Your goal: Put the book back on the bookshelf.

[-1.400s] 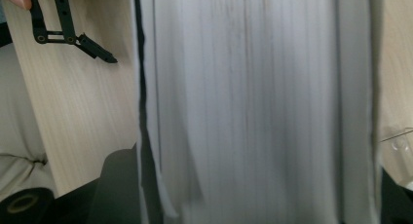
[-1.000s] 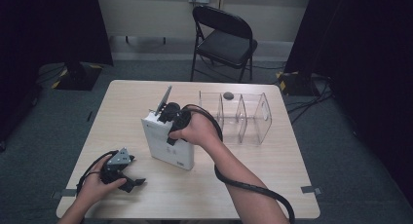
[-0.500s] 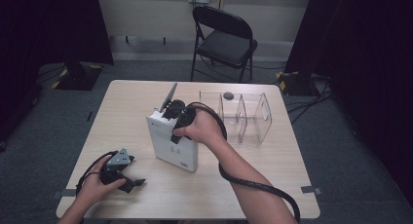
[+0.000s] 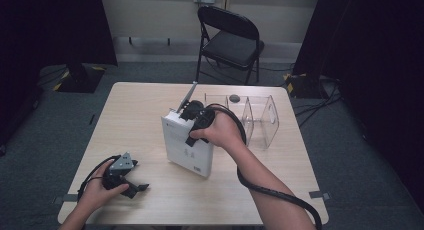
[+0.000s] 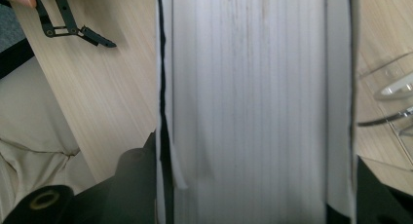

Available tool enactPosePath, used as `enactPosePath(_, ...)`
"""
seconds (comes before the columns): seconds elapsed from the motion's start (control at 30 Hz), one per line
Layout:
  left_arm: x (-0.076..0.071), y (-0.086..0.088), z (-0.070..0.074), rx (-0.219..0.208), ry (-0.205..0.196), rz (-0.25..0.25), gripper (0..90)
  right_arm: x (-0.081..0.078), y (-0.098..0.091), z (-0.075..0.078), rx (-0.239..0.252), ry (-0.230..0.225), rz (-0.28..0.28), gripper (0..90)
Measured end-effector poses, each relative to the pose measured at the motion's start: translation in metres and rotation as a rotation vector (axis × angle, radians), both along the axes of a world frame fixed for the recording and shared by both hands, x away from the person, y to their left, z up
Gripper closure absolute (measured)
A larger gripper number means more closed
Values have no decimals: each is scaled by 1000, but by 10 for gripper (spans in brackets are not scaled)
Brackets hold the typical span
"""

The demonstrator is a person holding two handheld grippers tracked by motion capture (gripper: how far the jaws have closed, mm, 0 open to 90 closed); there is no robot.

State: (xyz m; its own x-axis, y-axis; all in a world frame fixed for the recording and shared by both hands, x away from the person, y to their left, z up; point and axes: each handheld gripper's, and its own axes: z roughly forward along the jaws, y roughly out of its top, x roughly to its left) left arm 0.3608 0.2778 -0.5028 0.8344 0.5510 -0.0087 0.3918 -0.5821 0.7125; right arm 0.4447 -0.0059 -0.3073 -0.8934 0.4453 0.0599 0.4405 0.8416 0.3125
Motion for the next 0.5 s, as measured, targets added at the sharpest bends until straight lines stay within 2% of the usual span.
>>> enactPosePath(0.33,0,0,0,0,-1,0,0,-4,-21,8,23,0,-35,522)
enactPosePath(0.5,0,0,0,1,-1,-1,0,-6,-28,10,16,2,-41,522)
